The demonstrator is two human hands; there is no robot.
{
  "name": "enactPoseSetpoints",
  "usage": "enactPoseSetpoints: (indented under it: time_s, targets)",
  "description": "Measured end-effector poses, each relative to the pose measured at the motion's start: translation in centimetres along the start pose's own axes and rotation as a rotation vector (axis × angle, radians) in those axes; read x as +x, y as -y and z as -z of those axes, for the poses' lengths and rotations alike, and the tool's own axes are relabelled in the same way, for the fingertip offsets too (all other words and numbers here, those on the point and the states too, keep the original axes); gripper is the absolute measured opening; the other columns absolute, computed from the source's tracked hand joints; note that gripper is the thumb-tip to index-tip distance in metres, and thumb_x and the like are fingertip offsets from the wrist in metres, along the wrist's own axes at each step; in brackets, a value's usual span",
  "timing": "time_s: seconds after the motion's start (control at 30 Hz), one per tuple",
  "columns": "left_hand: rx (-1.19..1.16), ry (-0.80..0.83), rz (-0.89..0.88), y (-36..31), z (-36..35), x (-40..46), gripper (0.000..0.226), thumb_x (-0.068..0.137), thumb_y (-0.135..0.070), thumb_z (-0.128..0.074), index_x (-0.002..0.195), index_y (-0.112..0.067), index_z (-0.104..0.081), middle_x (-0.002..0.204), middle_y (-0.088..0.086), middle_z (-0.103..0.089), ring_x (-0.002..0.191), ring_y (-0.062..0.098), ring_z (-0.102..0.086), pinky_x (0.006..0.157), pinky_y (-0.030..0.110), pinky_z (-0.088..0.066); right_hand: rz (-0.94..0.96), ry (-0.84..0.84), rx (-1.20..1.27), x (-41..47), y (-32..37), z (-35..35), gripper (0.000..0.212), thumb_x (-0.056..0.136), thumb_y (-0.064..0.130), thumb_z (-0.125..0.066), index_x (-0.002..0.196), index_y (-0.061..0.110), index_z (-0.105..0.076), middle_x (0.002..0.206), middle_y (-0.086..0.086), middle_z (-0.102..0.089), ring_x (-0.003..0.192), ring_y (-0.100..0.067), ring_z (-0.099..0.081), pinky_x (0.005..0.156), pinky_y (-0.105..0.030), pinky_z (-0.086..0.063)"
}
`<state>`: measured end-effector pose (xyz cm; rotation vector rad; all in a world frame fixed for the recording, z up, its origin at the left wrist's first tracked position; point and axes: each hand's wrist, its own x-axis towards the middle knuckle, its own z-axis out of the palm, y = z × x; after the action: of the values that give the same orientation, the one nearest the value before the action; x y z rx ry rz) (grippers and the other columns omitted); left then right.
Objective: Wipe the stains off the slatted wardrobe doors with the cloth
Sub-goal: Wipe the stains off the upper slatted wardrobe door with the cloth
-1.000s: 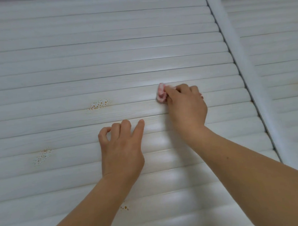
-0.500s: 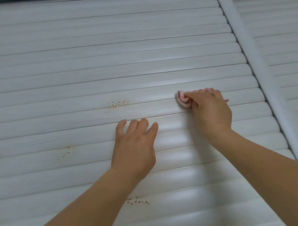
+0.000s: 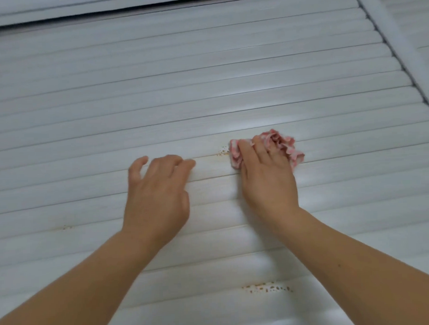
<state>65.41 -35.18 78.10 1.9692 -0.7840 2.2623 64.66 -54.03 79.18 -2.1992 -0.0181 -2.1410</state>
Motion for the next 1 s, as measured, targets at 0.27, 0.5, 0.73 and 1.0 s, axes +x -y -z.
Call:
enactPoseSetpoints:
  time_s: [0.27,0.5,0.73,1.0]
  targets:
    - [0.038,0.065,0.099,5.6,-1.3,-2.0,0.052,0.064,-0.005,-0.043,0.109,-0.013,-0.068,0.112,0.008,-0.066,0.102,0.026,-0.063,0.101,0.043,-0.017,0.079,0.106,-0.034,-0.9,9.1,-1.4,0.051,0.078,0.018,-0.028,0.108,0.009,-0.068,0.114,-0.017,-0.066,0.104,-0.040,-0.063,0.085,-0.051,-0.050]
    - [0.042,-0.014,0.098,5.7,-1.8,-2.2,0.051,0.062,-0.004,-0.045,0.105,-0.014,-0.070,0.108,0.007,-0.068,0.094,0.025,-0.065,0.099,0.042,-0.018,0.259,0.081,-0.179,-0.5,8.6,-0.7,0.052,0.077,0.016,-0.028,0.104,0.008,-0.071,0.104,-0.016,-0.069,0.095,-0.037,-0.066,0.074,-0.044,-0.054]
    - [0.037,-0.010,0.111,5.7,-2.0,-2.3,0.051,0.063,-0.002,-0.043,0.106,-0.013,-0.069,0.109,0.007,-0.067,0.094,0.026,-0.065,0.100,0.042,-0.016,0.041,0.122,-0.403,-0.2,2.1,3.2,0.036,0.097,0.018,-0.034,0.129,0.018,-0.051,0.131,-0.009,-0.045,0.120,-0.031,-0.046,0.082,-0.040,-0.045]
    - [0.012,-0.054,0.135,5.2,-2.2,-2.3,0.046,0.063,-0.005,-0.046,0.102,-0.012,-0.070,0.106,0.008,-0.068,0.091,0.026,-0.066,0.099,0.041,-0.018,-0.200,0.094,-0.362,1.1,1.4,4.7,0.033,0.094,0.010,-0.038,0.122,0.011,-0.054,0.125,-0.011,-0.042,0.117,-0.031,-0.035,0.080,-0.038,-0.034]
